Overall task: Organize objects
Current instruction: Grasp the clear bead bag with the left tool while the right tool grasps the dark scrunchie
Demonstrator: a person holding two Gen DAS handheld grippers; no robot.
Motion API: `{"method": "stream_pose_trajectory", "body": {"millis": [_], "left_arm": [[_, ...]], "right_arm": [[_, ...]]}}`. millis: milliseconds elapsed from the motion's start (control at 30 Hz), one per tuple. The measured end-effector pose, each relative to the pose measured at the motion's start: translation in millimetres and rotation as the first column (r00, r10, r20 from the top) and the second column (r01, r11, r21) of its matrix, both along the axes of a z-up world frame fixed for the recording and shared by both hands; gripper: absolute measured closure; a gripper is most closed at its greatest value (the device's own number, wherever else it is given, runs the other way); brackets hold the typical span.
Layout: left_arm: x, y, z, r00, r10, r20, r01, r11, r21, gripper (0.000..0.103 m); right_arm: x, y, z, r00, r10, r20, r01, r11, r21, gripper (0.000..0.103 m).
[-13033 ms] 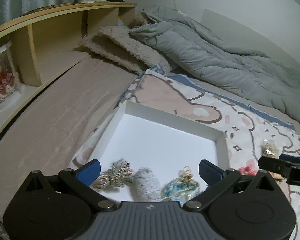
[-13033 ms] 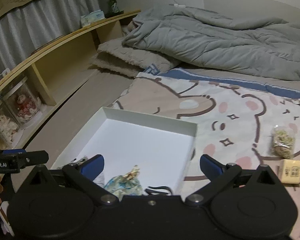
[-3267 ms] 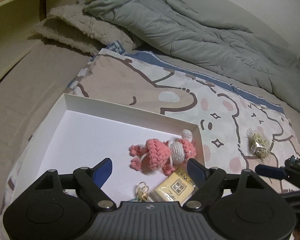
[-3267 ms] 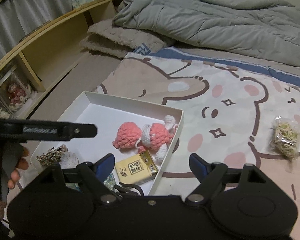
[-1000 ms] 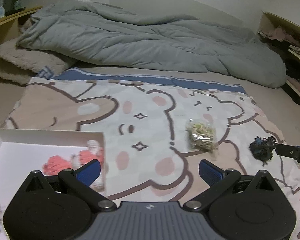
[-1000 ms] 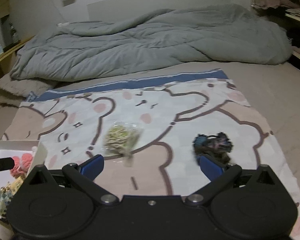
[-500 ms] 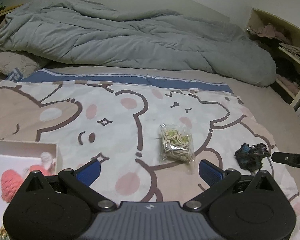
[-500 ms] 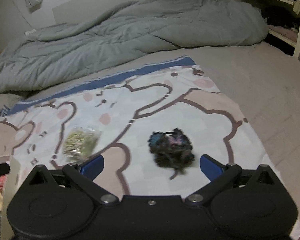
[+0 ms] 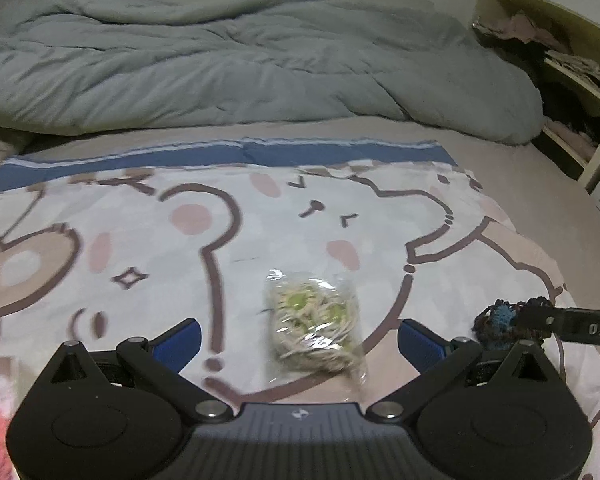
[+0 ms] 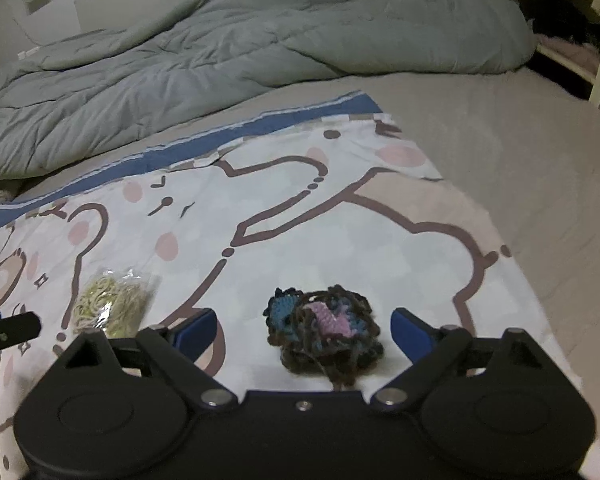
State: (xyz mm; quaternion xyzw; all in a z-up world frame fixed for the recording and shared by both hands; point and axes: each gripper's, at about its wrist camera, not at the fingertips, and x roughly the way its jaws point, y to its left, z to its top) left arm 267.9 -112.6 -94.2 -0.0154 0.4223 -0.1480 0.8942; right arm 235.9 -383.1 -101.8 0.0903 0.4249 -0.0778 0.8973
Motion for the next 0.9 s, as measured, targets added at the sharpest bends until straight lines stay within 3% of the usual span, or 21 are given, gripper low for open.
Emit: {"method": "stream_pose_trajectory", "body": {"millis": [233,467,733,900], "left_arm": [[26.0,-30.8,-25.7,0.998,-0.045,-0.035,0.048,0.995,0.082,0.000],[43.1,-40.1,-47.5,0.997,-0.039,-0.073,0.046,0.994,0.097,0.004],[51.8,-42.6,-67.3,0.987,-0.018,-0.161,0.033,0.995,0.092,0.037],[48.8,-38.9,-62.4,0.988,-0.019,-0.150,0.032,0.996,0.085,0.047]], "right_arm": [[18.3,-4.4,-27.7,0.999,-0.030,-0.042,0.031,0.999,0.012,0.015],[24.6,-13.6,-39.6,0.999,-0.015,-0.050,0.016,1.000,0.018,0.021],[26.2,-17.1,-46.4,0.998,0.017,-0.063,-0.015,0.999,0.032,0.036],[23.9,-14.8,-38.3,0.998,0.039,-0.045,-0.038,0.999,0.011,0.047]]}}
